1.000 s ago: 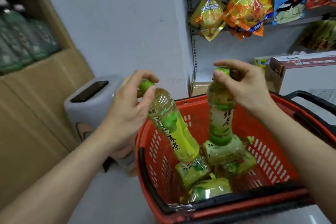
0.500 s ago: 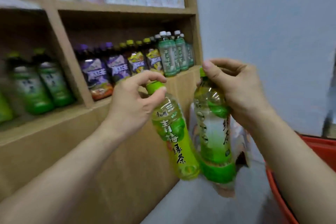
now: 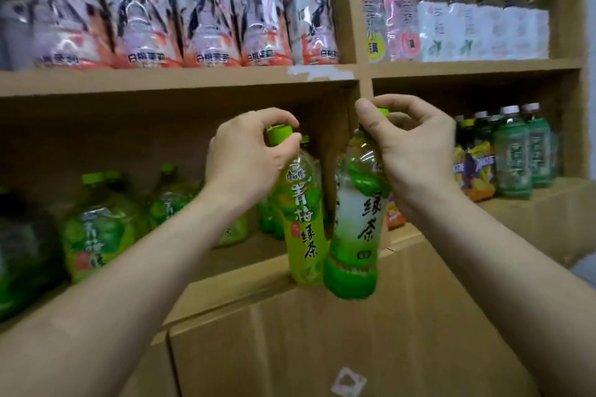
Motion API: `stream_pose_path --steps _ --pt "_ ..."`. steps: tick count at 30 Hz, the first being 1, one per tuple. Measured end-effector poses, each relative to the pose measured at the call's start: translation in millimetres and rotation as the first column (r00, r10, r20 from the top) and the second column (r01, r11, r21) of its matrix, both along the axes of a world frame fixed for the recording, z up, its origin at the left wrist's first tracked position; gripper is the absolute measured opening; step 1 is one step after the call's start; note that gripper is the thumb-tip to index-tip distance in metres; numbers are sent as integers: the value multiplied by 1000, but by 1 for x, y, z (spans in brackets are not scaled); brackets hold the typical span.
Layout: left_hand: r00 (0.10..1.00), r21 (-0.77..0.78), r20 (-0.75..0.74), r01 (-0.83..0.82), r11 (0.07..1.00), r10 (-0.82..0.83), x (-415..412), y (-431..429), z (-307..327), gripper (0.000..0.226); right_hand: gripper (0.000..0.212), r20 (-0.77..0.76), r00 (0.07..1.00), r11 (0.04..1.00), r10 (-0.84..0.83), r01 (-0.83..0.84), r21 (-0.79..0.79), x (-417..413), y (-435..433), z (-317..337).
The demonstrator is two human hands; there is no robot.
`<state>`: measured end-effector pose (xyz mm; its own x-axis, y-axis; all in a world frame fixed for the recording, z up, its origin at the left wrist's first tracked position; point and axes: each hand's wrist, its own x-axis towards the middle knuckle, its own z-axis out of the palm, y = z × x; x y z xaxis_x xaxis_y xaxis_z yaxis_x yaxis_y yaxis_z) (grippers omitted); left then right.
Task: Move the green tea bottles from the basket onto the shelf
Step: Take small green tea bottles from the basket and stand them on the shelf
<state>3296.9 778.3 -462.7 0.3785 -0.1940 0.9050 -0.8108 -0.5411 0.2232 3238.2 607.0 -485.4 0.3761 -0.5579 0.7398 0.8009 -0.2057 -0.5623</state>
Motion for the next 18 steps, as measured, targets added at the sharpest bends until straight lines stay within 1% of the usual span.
stream_pose_path --steps 4,7,10,13,16,18 --pt "990 54 -10 -140 989 140 29 23 1 13 25 -63 997 996 -41 36 -77 48 32 7" --pt "975 89 -24 -217 972 220 46 31 1 19 27 -96 991 988 -92 79 -131 74 49 2" --pt "965 124 -56 -247 961 256 63 39 -4 28 26 -129 982 978 -139 116 -171 95 57 -3" --pt "973 146 -115 -184 972 202 74 41 -19 45 28 -179 974 967 -142 98 -235 105 57 -2" --pt "978 134 -173 -97 986 120 79 37 -34 66 30 -199 977 963 -80 25 -267 106 56 -4" --pt "975 106 -215 -29 994 52 80 35 -40 75 40 -228 973 947 -42 -34 -320 101 53 -11"
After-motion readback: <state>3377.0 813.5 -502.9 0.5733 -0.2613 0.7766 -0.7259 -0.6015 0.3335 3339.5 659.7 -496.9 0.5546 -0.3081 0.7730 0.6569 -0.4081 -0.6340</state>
